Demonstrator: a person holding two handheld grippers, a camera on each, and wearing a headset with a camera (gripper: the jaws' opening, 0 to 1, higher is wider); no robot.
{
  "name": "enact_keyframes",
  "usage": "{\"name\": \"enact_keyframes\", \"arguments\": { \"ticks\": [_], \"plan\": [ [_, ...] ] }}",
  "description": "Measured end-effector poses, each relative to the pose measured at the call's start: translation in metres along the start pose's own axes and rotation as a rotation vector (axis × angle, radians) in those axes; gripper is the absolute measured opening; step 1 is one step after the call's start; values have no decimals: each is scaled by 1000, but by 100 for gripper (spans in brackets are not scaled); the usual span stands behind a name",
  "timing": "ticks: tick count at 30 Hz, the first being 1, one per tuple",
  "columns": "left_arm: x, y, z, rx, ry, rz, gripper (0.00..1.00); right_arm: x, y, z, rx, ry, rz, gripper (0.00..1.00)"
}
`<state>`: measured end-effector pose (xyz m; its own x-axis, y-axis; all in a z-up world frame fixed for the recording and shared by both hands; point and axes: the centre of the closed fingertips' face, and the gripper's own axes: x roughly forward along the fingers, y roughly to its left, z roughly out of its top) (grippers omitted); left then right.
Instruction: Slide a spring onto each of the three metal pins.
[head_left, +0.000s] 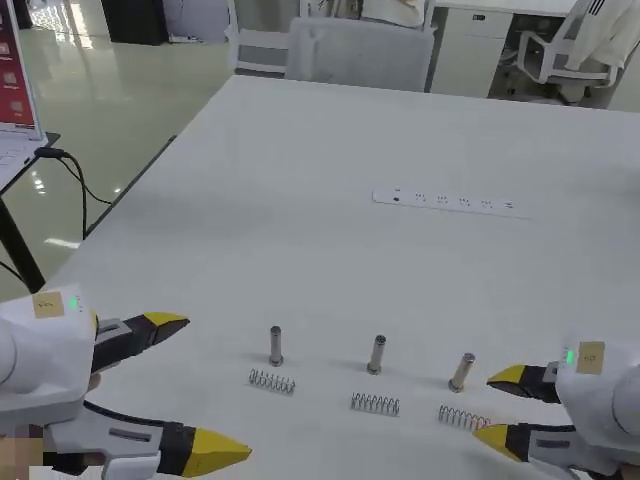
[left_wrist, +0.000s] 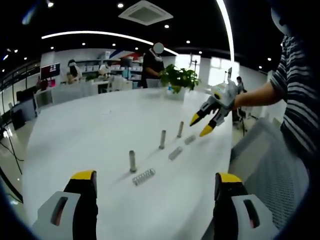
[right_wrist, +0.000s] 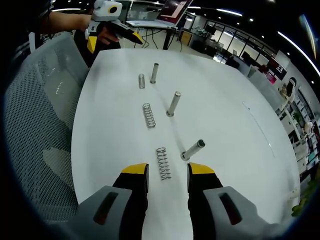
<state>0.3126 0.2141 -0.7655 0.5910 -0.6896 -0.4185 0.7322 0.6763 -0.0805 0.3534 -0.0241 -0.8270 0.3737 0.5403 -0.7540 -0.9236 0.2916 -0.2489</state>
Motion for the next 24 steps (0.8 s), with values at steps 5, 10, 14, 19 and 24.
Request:
{"name": "enact_keyframes", "arguments": {
  "ticks": [5, 10, 14, 19, 24],
  "plan": [
    [-1, -1, 2, 8, -4, 1, 95, 5, 3, -3, -28, 21, 16, 26],
    [-1, -3, 2, 7, -1, -1, 95, 11, 4, -7, -66, 44, 30, 23],
    [-1, -5, 1, 9, 0, -5, 94, 15, 6, -9, -105, 64, 50, 20],
    [-1, -7, 1, 11, 1, -9, 94, 21, 9, -14, -145, 92, 68, 16],
    [-1, -10, 2, 16, 0, -15, 94, 24, 8, -18, -145, 111, 73, 13]
  ]
}}
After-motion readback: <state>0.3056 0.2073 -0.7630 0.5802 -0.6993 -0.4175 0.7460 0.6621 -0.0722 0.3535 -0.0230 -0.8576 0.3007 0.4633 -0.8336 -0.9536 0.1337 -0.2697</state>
